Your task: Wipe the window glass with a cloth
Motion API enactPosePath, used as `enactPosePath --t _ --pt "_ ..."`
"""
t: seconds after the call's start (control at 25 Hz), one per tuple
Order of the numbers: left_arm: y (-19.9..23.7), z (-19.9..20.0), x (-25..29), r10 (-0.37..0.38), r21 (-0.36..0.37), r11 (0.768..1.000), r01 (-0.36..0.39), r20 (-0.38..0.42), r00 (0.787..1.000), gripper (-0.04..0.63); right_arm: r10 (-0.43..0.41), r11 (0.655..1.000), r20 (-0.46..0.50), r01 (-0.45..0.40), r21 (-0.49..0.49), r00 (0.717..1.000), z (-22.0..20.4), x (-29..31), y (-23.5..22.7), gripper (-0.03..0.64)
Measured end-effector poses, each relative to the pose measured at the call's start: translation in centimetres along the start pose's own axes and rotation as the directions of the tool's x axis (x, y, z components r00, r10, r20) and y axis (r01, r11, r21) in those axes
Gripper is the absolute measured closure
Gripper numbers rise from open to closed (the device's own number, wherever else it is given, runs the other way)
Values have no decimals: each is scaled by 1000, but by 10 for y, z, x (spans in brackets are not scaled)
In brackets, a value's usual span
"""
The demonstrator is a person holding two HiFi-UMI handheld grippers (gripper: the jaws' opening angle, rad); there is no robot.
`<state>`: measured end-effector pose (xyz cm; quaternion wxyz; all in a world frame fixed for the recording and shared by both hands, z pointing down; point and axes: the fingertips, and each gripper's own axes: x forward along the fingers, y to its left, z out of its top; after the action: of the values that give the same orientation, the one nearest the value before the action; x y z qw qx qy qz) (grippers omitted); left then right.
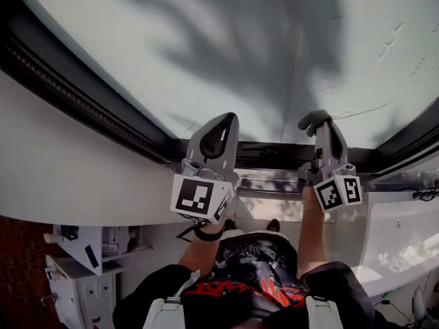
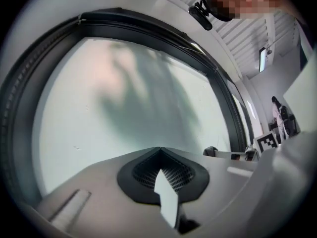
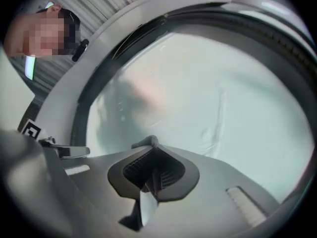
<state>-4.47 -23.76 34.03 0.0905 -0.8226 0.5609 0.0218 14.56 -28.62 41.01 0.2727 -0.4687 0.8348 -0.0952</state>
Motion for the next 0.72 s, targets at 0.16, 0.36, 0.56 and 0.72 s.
enactPosePath --t 0.16,0.36,0.56,0.72 --pt "73 5 -63 161 2 987 -161 -1 987 614 281 960 -166 -276 53 945 -96 49 150 598" --pt "153 6 -141 356 -3 935 -356 15 934 614 440 898 -339 -420 135 832 -208 83 262 598" --pt "195 0 -182 424 -23 905 -424 -4 906 615 469 880 -442 -449 155 765 -281 117 316 598" --pt "191 0 -163 367 -46 929 -367 -2 930 615 402 905 -452 -419 68 796 -279 131 299 598"
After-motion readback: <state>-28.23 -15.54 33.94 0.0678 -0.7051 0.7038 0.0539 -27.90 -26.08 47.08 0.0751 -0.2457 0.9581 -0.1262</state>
